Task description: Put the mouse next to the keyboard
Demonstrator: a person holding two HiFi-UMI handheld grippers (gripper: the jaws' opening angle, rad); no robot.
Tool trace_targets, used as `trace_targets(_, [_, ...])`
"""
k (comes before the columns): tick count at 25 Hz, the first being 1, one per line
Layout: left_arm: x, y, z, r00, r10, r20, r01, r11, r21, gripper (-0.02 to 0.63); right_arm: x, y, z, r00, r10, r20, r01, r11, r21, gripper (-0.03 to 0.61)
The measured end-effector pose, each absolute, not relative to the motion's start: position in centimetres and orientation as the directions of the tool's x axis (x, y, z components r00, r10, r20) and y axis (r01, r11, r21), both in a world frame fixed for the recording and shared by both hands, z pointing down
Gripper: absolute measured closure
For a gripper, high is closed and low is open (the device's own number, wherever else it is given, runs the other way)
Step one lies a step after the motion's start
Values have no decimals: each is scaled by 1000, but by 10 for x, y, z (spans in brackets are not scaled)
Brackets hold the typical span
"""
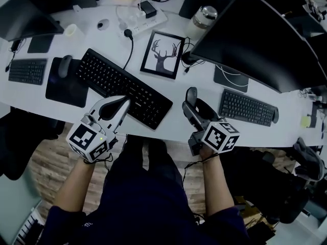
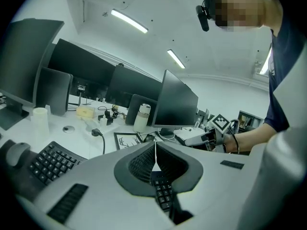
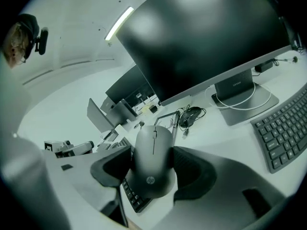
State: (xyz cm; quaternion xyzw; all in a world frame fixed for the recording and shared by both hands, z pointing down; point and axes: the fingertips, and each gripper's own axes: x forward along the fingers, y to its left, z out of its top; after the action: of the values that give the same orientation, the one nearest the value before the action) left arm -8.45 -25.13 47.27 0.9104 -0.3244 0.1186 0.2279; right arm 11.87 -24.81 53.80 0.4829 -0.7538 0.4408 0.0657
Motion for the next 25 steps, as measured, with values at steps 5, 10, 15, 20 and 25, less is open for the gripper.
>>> trace_targets(5, [-87, -254, 482, 772, -518, 368, -631, -695, 344, 578, 119, -245, 556, -494, -662, 563, -813, 121, -570, 299])
trace_targets(10, [-90, -253, 488, 779, -504, 373, -622, -699, 353, 578, 121, -241, 571, -460, -653, 602, -842, 105, -530, 299])
trace_targets(15, [-92, -251, 492, 779, -499, 379, -621, -696, 360, 578, 124, -236, 588, -419, -632, 652, -878, 100, -468, 299])
trace_targets(20, [-94, -247, 496, 778, -498, 383, -623, -693, 364, 578, 127, -231, 605, -372, -607, 702, -914, 108, -391, 299])
trace_targets(25, [-96, -246, 499, 775, -497, 391, -626, -688, 366, 578, 128, -229, 617, -336, -583, 740, -937, 129, -324, 299])
